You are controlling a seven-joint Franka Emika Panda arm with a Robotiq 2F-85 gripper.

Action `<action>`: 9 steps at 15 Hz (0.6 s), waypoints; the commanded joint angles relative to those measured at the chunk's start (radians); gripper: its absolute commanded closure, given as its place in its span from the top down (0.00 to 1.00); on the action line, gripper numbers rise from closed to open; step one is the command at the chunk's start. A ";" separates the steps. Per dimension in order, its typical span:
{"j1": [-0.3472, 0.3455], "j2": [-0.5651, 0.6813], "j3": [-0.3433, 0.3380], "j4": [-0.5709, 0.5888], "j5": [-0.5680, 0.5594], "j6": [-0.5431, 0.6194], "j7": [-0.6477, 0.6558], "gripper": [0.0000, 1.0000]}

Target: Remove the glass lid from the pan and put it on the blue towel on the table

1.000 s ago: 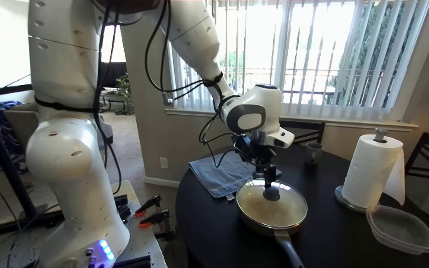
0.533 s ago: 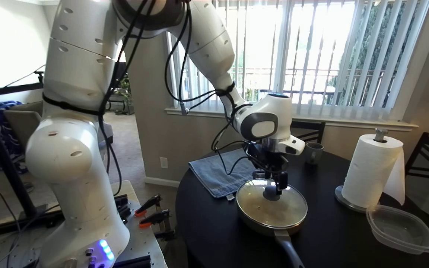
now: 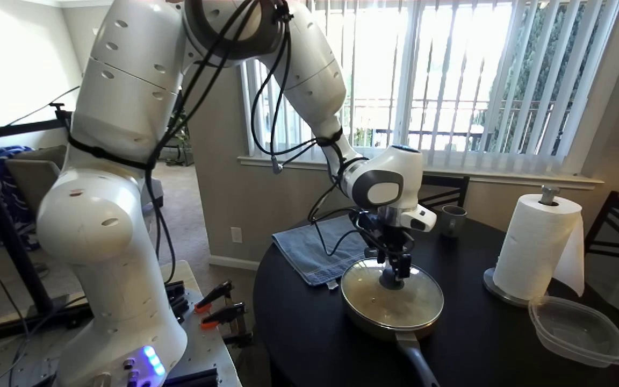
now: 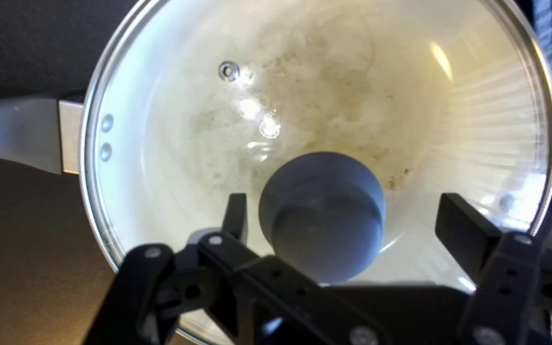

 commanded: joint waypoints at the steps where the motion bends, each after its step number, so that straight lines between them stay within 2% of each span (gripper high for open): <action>1: -0.014 0.013 0.010 0.027 -0.003 -0.028 -0.001 1.00; 8: -0.036 0.011 0.004 0.033 0.006 -0.028 -0.001 1.00; 9: -0.042 0.013 0.008 0.035 0.010 -0.035 -0.007 0.96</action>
